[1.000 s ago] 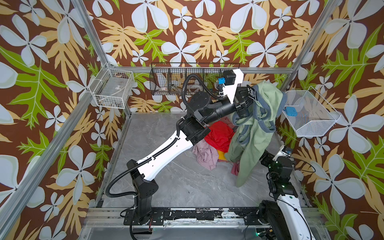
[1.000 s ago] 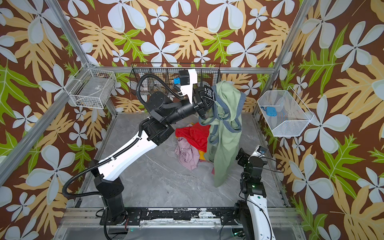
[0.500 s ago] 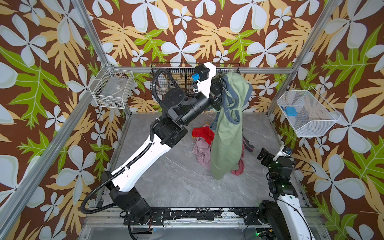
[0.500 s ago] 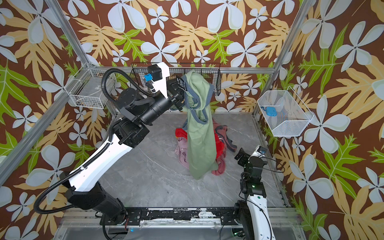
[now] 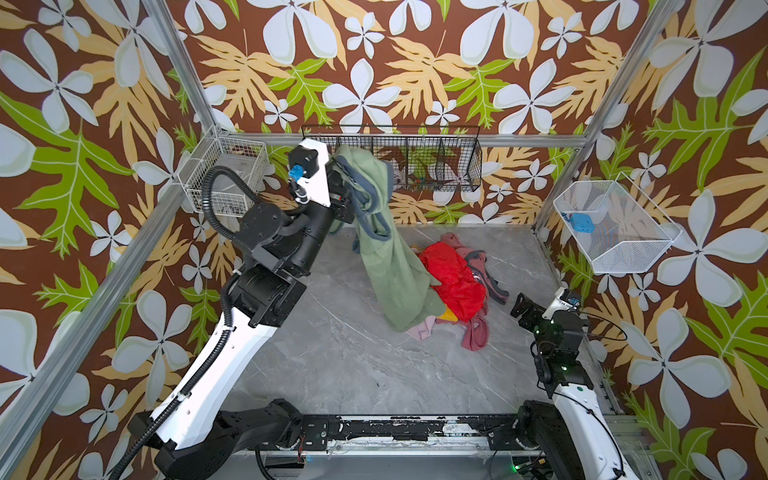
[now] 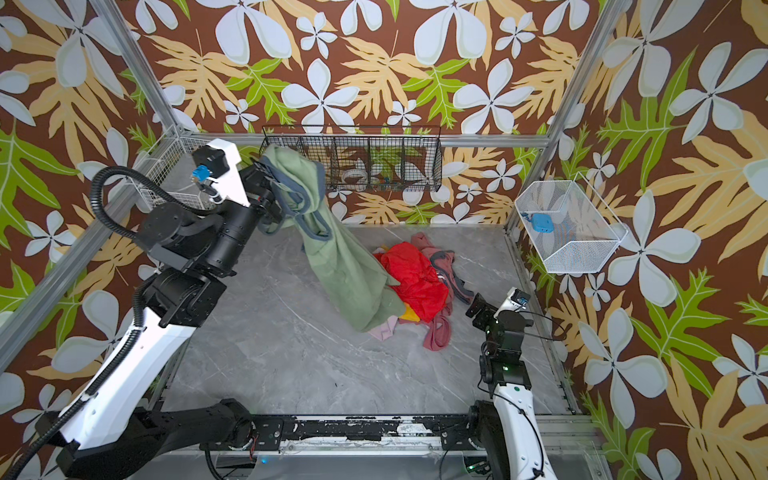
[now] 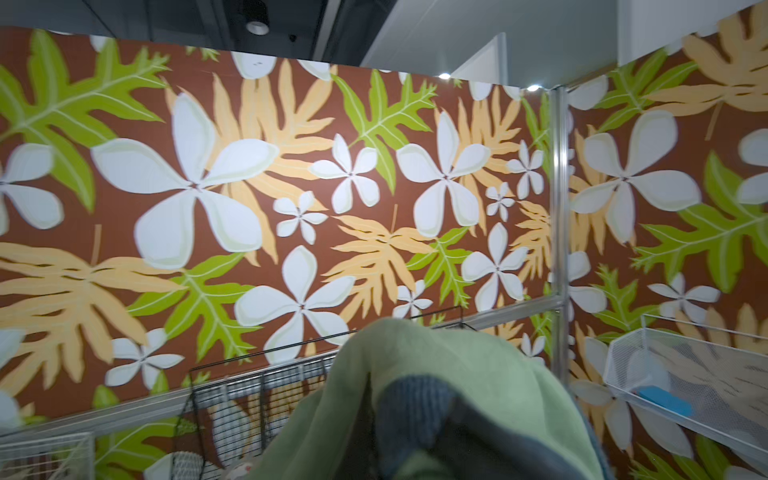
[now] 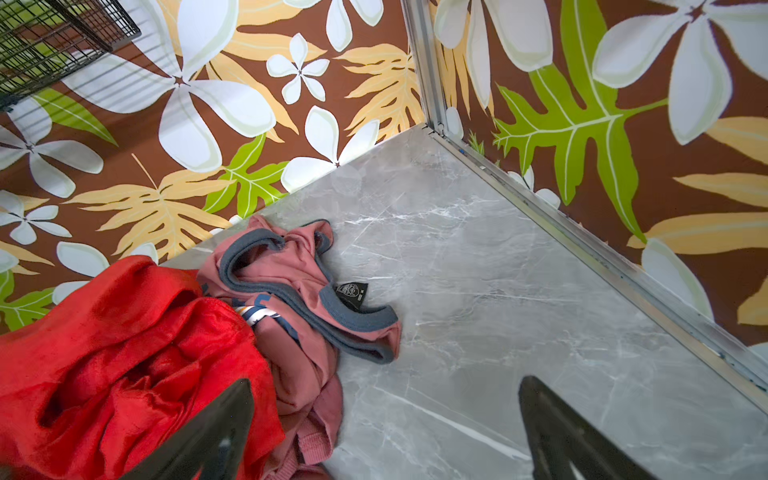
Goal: Pick out a specific cloth from the pile
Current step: 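Carry the green shirt with the left gripper to the clear table corner and lower it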
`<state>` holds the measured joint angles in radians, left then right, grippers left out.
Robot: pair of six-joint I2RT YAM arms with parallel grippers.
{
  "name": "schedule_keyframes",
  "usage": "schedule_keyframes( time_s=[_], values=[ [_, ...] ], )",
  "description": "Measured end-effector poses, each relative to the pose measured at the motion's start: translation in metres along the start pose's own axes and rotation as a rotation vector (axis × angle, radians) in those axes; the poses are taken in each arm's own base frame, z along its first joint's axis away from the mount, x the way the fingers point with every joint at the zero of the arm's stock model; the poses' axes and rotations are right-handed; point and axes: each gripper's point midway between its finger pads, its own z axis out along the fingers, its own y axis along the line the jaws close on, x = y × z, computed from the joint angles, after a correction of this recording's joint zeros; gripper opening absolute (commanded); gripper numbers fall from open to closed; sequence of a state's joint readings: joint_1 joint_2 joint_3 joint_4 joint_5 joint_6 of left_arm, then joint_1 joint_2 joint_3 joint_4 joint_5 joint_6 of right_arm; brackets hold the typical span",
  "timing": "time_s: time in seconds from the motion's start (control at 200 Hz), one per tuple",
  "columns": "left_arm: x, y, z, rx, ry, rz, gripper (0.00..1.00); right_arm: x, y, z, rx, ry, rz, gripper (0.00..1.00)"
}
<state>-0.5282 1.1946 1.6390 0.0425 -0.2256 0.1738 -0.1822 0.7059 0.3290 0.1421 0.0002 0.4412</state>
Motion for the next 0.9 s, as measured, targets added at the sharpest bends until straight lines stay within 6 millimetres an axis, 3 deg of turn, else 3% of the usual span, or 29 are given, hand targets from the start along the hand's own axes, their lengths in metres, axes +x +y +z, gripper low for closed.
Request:
schedule_keyframes(
  time_s=[0.175,0.285,0.465,0.586,0.756,0.901],
  values=[
    [0.020,0.071,-0.005,-0.197,0.068,0.065,0.00,0.004,0.004,0.004,-0.021,0.016,0.006,0.98],
    [0.027,0.093,-0.006,-0.247,0.095,0.073,0.00,0.004,0.004,0.007,-0.024,0.022,0.009,0.98],
    [0.024,0.105,0.002,-0.266,0.092,0.087,0.00,0.005,0.008,0.008,-0.042,0.028,0.014,0.97],
    [0.040,0.110,0.014,-0.273,0.127,0.124,0.00,0.004,0.009,0.008,-0.046,0.026,0.013,0.97],
    [0.091,0.117,0.023,-0.294,0.233,0.204,0.00,0.000,0.010,0.005,-0.052,0.009,0.003,0.97],
    [0.148,0.113,0.013,-0.265,0.350,0.204,0.00,-0.004,0.012,0.003,-0.058,-0.006,0.003,0.97]
  ],
)
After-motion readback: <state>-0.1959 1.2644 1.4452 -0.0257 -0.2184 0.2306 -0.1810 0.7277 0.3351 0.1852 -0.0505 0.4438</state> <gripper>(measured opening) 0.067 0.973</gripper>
